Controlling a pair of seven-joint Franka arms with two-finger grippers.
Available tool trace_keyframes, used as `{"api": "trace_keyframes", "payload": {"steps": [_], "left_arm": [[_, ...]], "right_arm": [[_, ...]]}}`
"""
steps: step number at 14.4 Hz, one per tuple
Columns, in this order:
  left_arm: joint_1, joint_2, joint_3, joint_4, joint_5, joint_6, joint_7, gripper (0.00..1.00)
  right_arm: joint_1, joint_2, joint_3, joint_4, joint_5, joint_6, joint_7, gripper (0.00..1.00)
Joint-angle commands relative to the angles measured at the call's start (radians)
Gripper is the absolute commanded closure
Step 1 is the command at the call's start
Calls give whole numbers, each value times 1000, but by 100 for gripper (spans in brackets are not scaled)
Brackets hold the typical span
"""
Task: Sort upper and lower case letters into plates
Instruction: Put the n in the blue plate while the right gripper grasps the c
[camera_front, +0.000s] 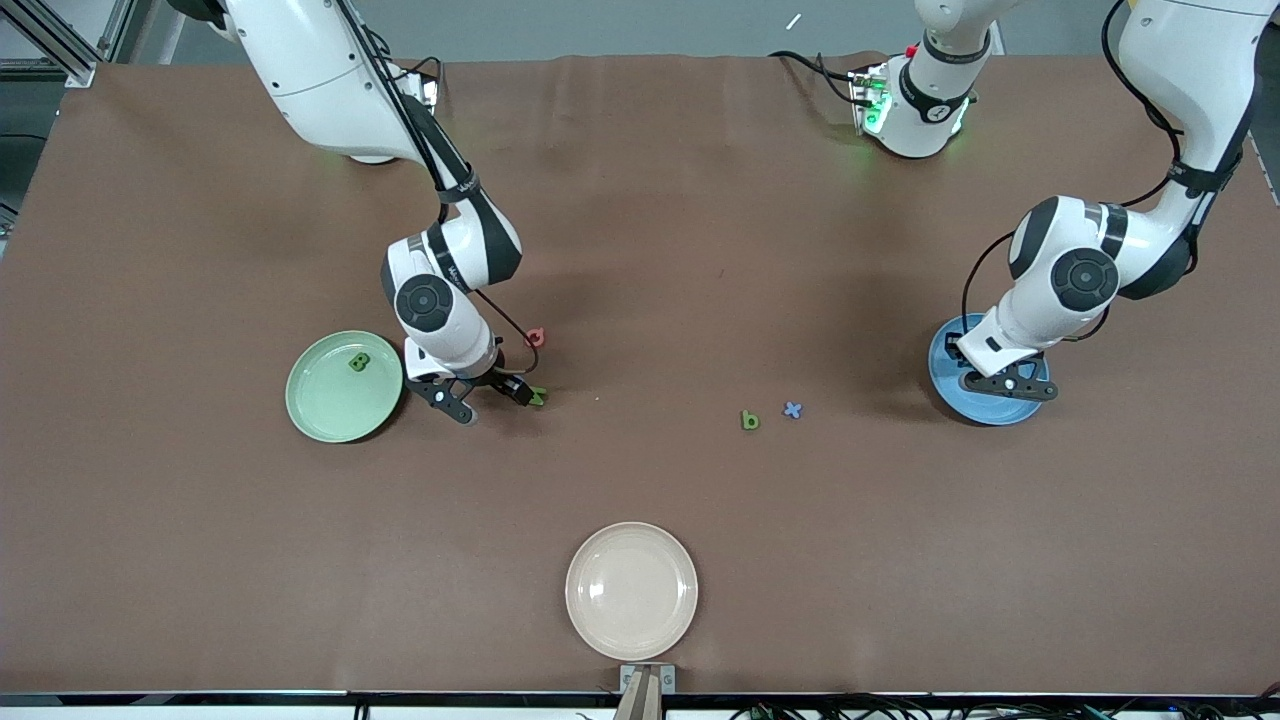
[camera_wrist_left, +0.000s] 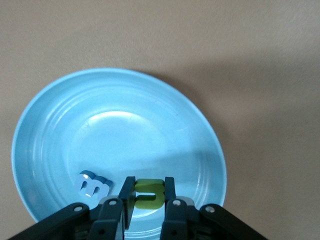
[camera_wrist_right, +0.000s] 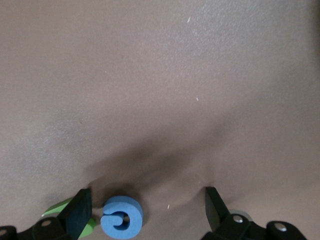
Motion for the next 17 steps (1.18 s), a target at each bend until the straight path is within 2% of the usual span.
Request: {"api": "trace_keyframes", "payload": {"steps": [1,4,7,9,11,12,13,14,15,16,17], "left_arm": [[43,-24,-16,-52,39,50,30,88],[80,-17,-17,-80,67,78,54,88],[114,10,-17,-83,107,99,62,88],[126,21,-17,-85,119,101,62,87],[126,24,-17,-85,119,101,62,85],[126,24,-17,-85,121,101,64,77],[126,23,-17,-83,121,101,65,59],[126,18,-23,-83,121,101,65,24],[126,12,-38,-82,119,96,64,7],[126,6,-56,-75,119,92,62,1],[126,-2,-79,-71,116,87,48,1]], "right_arm": [[14,0,-8,-1,8,0,26,2],[25,1,-8,-2,8,-1,26,6],[25,1,-8,-2,8,-6,26,23],[25,1,-8,-2,8,-9,26,38],[19,1,-8,-2,8,-12,24,62],[17,1,-8,-2,8,-12,24,72],[14,1,-8,-2,8,-14,24,78],[11,0,-8,-2,8,-15,23,83],[10,0,-8,-2,8,-15,19,90],[7,-3,-8,-2,8,-20,16,97],[2,-13,-12,-2,6,-38,7,98]]}}
